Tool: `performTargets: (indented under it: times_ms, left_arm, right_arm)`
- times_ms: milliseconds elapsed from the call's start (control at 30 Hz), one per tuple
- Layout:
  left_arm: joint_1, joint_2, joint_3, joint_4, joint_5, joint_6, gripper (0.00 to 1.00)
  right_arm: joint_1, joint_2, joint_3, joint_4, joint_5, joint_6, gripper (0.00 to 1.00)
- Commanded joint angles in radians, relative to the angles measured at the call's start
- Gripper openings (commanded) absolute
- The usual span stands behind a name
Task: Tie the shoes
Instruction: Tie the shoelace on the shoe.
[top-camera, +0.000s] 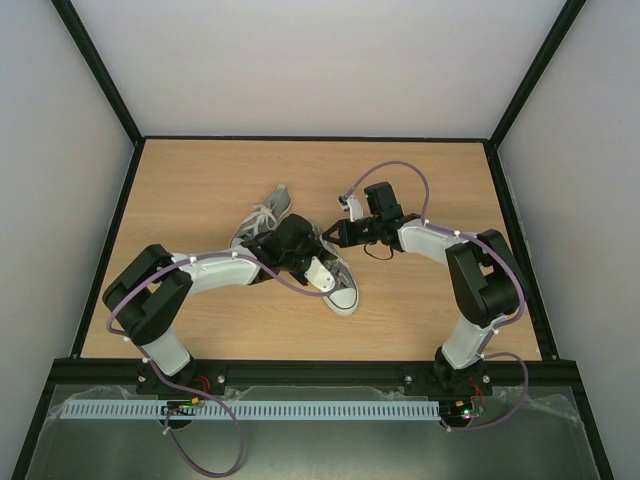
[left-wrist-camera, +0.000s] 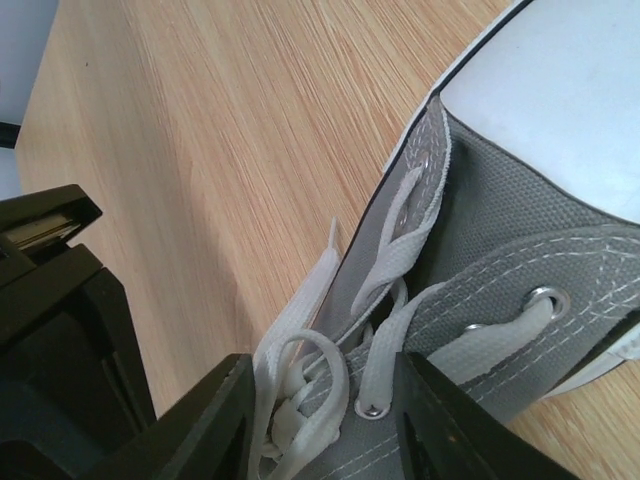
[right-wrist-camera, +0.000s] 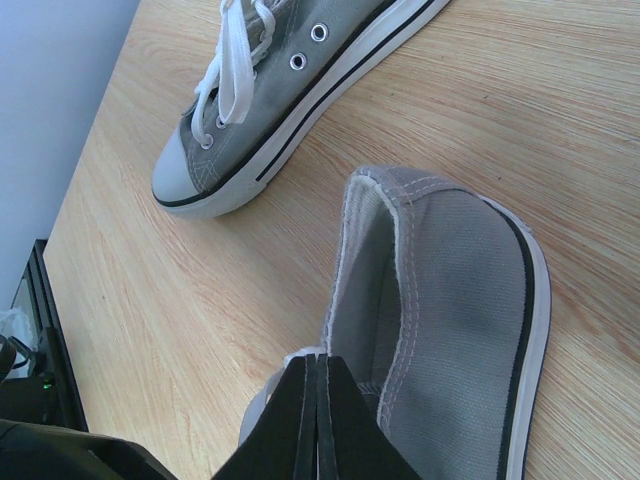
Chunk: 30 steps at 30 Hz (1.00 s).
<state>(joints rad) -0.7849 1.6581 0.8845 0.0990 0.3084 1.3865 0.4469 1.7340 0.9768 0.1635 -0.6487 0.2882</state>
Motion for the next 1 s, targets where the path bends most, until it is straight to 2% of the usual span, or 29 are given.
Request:
performTargets:
  times_ms: [0, 167, 333, 567, 967]
  left_arm:
    - [-0.01, 0.029, 0.028, 0.004, 0.001, 0.03, 0.38]
    - [-0.009, 0.031, 0.019, 0.01, -0.016, 0.059, 0.23]
    - [-0.004, 0.017, 0.021, -0.009, -0.039, 0.074, 0.03]
    - [0.006, -0.033, 0.021, -0.151, -0.002, 0.08, 0.02]
    - [0.061, -0.078, 0.028, -0.242, 0.075, 0.08, 0.02]
  right_arm:
    - [0.006, -0.001, -0.003, -0.02, -0.025, -0.013, 0.01]
    - [0.004, -0.004, -0.004, -0.023, -0.027, -0.02, 0.01]
    - [0.006, -0.008, -0.006, -0.031, -0.027, -0.026, 0.01]
    - [0.005, -0.007, -0.011, -0.036, -0.027, -0.026, 0.01]
    - [0.006, -0.006, -0.018, -0.044, -0.023, -0.027, 0.01]
